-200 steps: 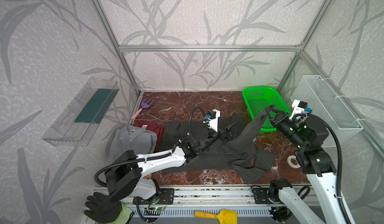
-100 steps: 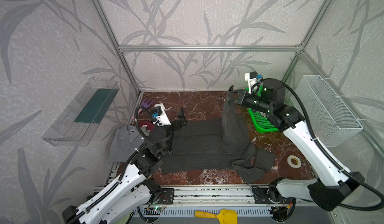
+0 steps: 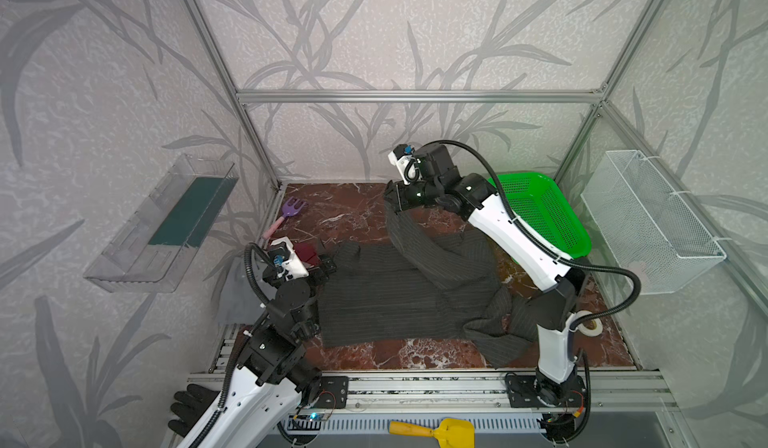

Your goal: Fold and stack the long sleeve shirts

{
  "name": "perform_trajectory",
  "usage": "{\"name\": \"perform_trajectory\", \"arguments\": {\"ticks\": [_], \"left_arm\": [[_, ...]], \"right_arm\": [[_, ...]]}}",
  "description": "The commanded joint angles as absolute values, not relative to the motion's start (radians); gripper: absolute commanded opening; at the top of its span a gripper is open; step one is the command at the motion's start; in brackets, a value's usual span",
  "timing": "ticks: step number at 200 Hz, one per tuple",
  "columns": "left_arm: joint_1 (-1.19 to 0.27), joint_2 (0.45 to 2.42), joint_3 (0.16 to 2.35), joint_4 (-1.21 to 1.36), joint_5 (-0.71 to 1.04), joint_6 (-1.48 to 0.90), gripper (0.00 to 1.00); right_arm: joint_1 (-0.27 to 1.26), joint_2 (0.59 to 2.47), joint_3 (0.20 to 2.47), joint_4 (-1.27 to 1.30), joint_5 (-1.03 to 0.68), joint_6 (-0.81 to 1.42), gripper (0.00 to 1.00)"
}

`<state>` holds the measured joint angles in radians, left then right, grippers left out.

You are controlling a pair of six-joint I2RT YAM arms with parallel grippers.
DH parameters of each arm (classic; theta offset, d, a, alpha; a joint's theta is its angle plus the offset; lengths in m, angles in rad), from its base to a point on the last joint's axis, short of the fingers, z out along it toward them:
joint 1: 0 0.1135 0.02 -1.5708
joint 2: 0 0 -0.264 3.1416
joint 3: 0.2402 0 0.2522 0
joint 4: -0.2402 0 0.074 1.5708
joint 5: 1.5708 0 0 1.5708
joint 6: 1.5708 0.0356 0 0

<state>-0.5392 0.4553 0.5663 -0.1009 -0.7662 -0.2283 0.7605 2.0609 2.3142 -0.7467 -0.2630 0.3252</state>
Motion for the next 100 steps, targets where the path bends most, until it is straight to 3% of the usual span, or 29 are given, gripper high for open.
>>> {"name": "perform_trajectory", "arguments": {"ticks": [1,43,100], "left_arm": [[-0.533,0.442,0.542,-0.062,-0.817,-0.185,0.99],[-0.532,0.365,0.484,0.031,-0.826,-0.161,0.99],[-0.531,0.341,0.45,0.092,-0.836,-0.12,0.99]], "right_arm": [[0.805,2.195,2.546,-0.953,-0.22,0.195,0.0],[0.842,2.442,2.858,-1.036,-0.274,0.147,0.0],[0.938,2.49,2.745,-0.98,-0.313,0.043,0.0]]}}
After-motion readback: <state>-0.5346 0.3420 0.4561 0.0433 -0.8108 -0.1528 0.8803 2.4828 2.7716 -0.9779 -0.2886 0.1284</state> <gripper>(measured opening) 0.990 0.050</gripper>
